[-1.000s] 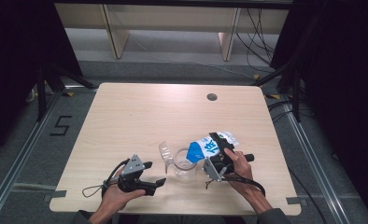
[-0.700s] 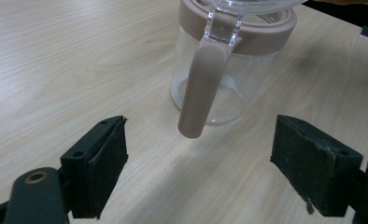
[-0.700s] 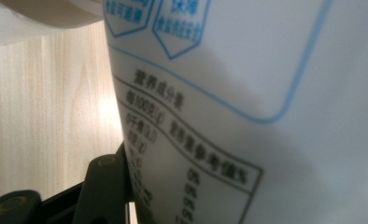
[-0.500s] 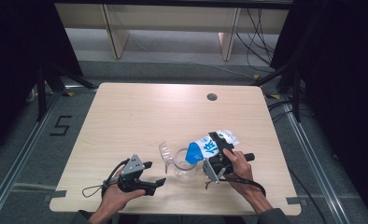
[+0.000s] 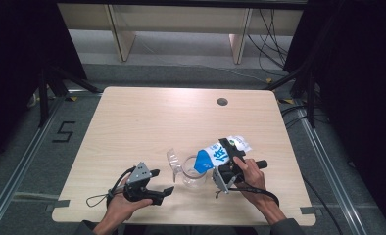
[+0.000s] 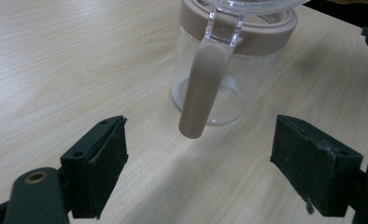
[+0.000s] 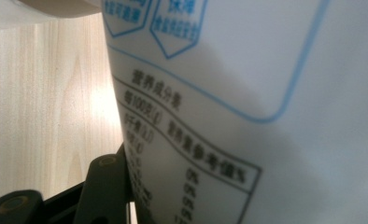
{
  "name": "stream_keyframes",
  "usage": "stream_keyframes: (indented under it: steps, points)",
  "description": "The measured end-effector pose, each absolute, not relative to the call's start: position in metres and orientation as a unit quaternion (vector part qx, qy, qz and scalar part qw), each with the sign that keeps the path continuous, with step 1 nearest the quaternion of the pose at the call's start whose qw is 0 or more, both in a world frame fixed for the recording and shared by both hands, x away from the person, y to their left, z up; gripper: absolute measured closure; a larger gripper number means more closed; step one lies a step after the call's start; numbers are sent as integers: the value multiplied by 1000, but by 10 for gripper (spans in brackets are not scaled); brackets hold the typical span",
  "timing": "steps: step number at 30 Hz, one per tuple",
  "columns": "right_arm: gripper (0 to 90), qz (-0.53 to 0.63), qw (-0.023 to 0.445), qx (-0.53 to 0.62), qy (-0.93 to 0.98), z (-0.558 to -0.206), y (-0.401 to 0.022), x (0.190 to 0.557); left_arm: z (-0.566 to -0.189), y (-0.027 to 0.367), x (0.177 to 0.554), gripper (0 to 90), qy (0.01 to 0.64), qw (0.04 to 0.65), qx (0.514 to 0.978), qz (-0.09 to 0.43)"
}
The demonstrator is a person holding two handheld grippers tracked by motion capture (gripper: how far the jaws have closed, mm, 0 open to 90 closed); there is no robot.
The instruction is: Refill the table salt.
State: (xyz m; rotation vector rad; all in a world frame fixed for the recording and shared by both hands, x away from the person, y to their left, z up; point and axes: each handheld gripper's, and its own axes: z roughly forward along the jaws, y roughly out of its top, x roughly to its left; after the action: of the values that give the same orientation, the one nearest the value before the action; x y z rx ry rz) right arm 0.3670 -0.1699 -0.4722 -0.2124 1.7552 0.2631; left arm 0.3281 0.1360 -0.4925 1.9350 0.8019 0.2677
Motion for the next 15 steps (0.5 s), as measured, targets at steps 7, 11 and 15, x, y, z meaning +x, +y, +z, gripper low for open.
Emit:
stream_keyframes:
  steps: [7, 11, 15]
  points:
    - [483, 104, 632, -105, 761, -471, -169, 367, -493, 136, 328, 177, 331, 492, 798, 110]
    - [484, 98, 633, -118, 759, -470, -169, 368, -493, 136, 328, 176, 331, 492, 797, 110]
    - [484, 105, 631, -103, 762, -473, -169, 367, -493, 136, 328, 177, 331, 493, 797, 110]
